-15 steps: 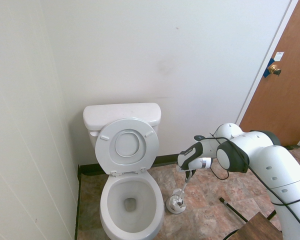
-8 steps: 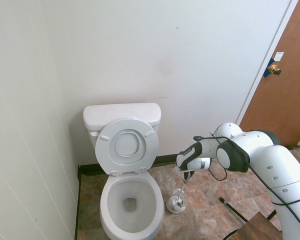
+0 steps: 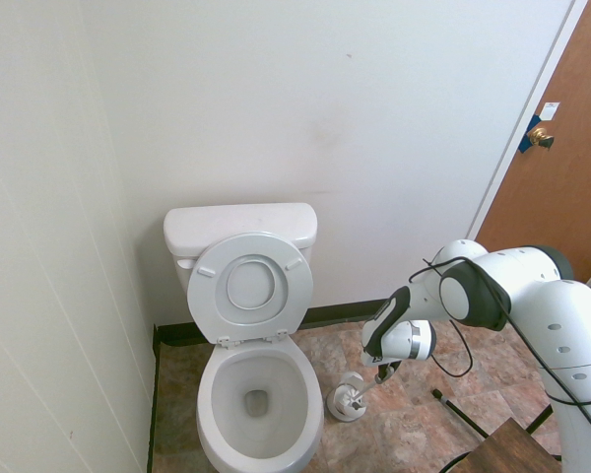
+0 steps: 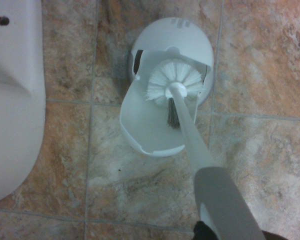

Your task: Clean the toilet

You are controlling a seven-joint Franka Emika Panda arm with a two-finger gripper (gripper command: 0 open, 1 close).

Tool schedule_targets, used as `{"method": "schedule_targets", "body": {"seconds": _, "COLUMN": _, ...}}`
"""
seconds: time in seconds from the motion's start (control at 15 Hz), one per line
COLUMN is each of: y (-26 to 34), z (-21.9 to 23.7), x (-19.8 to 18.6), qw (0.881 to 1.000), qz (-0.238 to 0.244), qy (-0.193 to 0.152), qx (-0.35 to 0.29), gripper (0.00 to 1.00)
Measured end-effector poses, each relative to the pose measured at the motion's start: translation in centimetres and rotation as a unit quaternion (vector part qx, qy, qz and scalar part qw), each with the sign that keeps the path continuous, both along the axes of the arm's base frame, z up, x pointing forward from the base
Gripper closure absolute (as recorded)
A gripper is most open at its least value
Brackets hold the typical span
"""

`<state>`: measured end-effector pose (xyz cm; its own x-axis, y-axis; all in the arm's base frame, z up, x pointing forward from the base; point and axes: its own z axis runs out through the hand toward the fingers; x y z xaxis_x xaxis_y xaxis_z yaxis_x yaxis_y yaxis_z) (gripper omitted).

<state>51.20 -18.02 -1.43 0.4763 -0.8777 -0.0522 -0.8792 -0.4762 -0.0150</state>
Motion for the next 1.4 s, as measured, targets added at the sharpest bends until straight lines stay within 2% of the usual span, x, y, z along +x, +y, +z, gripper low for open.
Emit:
{"method": "schedule_targets", "body": {"seconds": 0.2, "y": 0.5, "z": 2.5, "x": -1.0, "qw": 1.000, "qz": -0.001, "qy": -0.013, "qx": -0.004, "gripper": 1.00}}
{"method": "schedule_targets", "body": {"seconds": 0.4, "y": 0.6, "z": 7.2, "x": -3.3, "qw": 0.999, "qz": 0.000, "qy": -0.032, "qx": -0.010, "gripper": 1.00}}
{"method": "schedule_targets", "body": {"seconds": 0.8, "y": -0.5, "z": 16.1, "x": -12.0, "qw": 0.998, "qz": 0.007, "qy": -0.063, "qx": -0.021, "gripper": 1.00}}
{"method": "schedule_targets", "body": {"seconds": 0.93, "y": -0.2, "z": 19.0, "x": -13.5, "qw": 0.997, "qz": 0.007, "qy": -0.077, "qx": -0.023, "gripper": 1.00}}
{"method": "schedule_targets", "body": {"seconds": 1.27, "y": 1.9, "z": 24.1, "x": -10.4, "qw": 0.998, "qz": 0.017, "qy": -0.058, "qx": -0.029, "gripper": 1.00}}
{"method": "schedule_targets", "body": {"seconds": 1.4, "y": 3.6, "z": 25.7, "x": -9.4, "qw": 0.997, "qz": 0.025, "qy": -0.064, "qx": -0.023, "gripper": 1.00}}
